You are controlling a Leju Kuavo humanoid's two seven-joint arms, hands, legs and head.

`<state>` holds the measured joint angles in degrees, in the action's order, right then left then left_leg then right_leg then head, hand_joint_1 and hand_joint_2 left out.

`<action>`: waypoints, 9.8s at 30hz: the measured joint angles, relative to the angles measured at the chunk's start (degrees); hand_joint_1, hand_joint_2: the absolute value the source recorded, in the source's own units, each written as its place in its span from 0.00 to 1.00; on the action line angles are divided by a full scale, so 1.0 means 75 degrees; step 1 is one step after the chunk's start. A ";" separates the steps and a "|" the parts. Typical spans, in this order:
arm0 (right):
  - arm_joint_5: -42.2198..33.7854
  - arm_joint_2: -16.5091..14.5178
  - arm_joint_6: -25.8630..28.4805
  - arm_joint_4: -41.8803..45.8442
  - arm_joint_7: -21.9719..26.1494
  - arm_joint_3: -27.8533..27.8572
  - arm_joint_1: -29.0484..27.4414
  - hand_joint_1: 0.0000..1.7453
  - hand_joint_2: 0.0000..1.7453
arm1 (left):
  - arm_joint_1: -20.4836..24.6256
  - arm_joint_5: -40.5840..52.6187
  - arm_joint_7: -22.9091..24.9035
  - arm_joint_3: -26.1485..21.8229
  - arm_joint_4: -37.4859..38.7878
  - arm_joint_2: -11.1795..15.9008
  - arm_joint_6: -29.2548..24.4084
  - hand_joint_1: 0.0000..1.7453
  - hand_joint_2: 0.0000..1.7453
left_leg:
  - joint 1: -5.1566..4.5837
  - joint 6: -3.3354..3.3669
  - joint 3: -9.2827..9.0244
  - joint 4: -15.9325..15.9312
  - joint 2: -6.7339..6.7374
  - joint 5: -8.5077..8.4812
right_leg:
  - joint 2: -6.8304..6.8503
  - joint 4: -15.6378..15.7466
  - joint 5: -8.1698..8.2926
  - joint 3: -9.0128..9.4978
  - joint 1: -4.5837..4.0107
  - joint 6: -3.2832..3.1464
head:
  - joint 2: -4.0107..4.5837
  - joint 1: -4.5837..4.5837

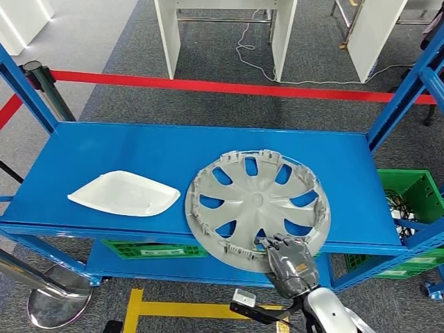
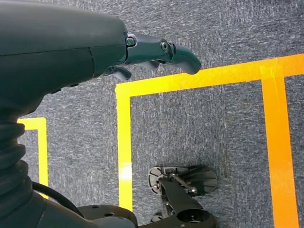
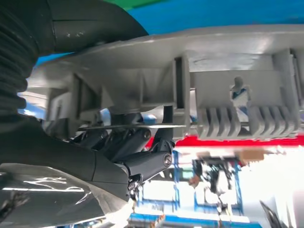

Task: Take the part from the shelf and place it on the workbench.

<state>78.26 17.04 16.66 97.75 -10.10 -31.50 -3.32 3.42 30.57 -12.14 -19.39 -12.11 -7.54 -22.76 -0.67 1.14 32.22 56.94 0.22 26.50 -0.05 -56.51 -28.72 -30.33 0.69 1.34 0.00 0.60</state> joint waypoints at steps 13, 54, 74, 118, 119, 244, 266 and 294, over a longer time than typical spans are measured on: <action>0.0100 0.0042 0.2514 0.1402 0.0721 -0.0142 -0.0645 1.00 1.00 | -0.0039 -0.0003 -0.0228 -0.0222 0.0000 -0.0052 -0.0153 0.00 1.00 | -0.0001 0.0000 0.0009 0.0000 -0.0001 0.0001 | 0.0004 0.0000 0.0000 -0.0007 0.0001 0.0000 | 0.0000 0.0001; -1.1382 -0.3735 -0.5669 0.1847 0.6637 0.3822 -0.2234 1.00 1.00 | -0.0033 0.0064 -0.1225 -0.1529 -0.0001 -0.0028 0.0590 0.00 1.00 | -0.0023 0.0074 0.0069 0.0097 -0.0003 0.0030 | 0.0006 0.0003 0.0025 -0.0020 0.0020 0.0061 | 0.0000 -0.0002; -1.0417 -0.3941 -0.5103 0.1069 0.6644 0.4157 -0.2024 1.00 1.00 | -0.0120 0.0539 -0.1086 -0.1608 0.0000 -0.0061 0.0350 0.00 1.00 | 0.0086 -0.0166 0.0658 0.0651 0.0009 0.0161 | 0.0027 0.0044 -0.0221 0.0238 0.0056 -0.0149 | 0.0000 -0.0007; -0.9998 -0.3506 -0.3868 0.0506 0.6641 0.3071 -0.1564 1.00 1.00 | -0.0211 0.0960 -0.1241 -0.2006 -0.0037 -0.0399 0.0186 0.00 1.00 | 0.0158 -0.0065 -0.0481 0.0109 -0.0007 0.0570 | 0.0208 -0.0411 0.0097 -0.0654 -0.0042 0.0098 | 0.0000 -0.0033; -0.9992 -0.3483 -0.3856 0.0493 0.6640 0.3056 -0.1559 1.00 1.00 | -0.0216 0.0970 -0.1247 -0.2032 -0.0040 -0.0417 0.0198 0.00 1.00 | 0.0164 0.0012 -0.0381 0.0099 -0.0008 0.0483 | 0.0162 -0.0624 -0.0194 -0.0756 -0.0036 0.0130 | 0.0000 -0.0023; -0.9239 -0.2846 -0.3853 0.0390 0.6646 0.2349 -0.0886 1.00 1.00 | -0.0174 0.2058 -0.1770 -0.3547 -0.0242 -0.0699 -0.0003 0.00 1.00 | -0.0028 0.0203 0.0210 0.0126 -0.0125 -0.0069 | 0.0031 -0.2210 -0.1288 -0.0901 -0.0002 0.0056 | 0.0000 -0.0149; -0.8134 -0.2694 -0.3075 0.0035 0.6639 0.0988 -0.0099 1.00 1.00 | -0.0120 0.2481 -0.1796 -0.3751 -0.0242 -0.0573 0.0062 0.00 1.00 | -0.0080 -0.0038 0.0436 0.0412 0.0477 -0.0090 | 0.0734 -0.0337 -0.0403 0.0045 -0.0043 -0.0144 | 0.0000 -0.0238; -0.7885 -0.2664 -0.2846 -0.0517 0.6494 0.0092 0.0644 1.00 1.00 | -0.0070 0.2906 -0.1746 -0.3748 -0.0224 -0.0496 0.0150 0.00 1.00 | 0.0122 -0.0264 0.0777 0.1134 0.0175 0.0044 | 0.0579 -0.0378 -0.0247 -0.0117 0.0048 -0.0164 | 0.0003 -0.0248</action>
<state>19.12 -2.95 -4.69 93.88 38.60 -30.81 1.51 2.89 52.36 -25.23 -47.50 -13.79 -11.26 -21.63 0.24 -0.84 38.04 65.44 1.54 26.83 4.29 -59.35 -30.58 -31.20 1.05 0.11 0.02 -1.26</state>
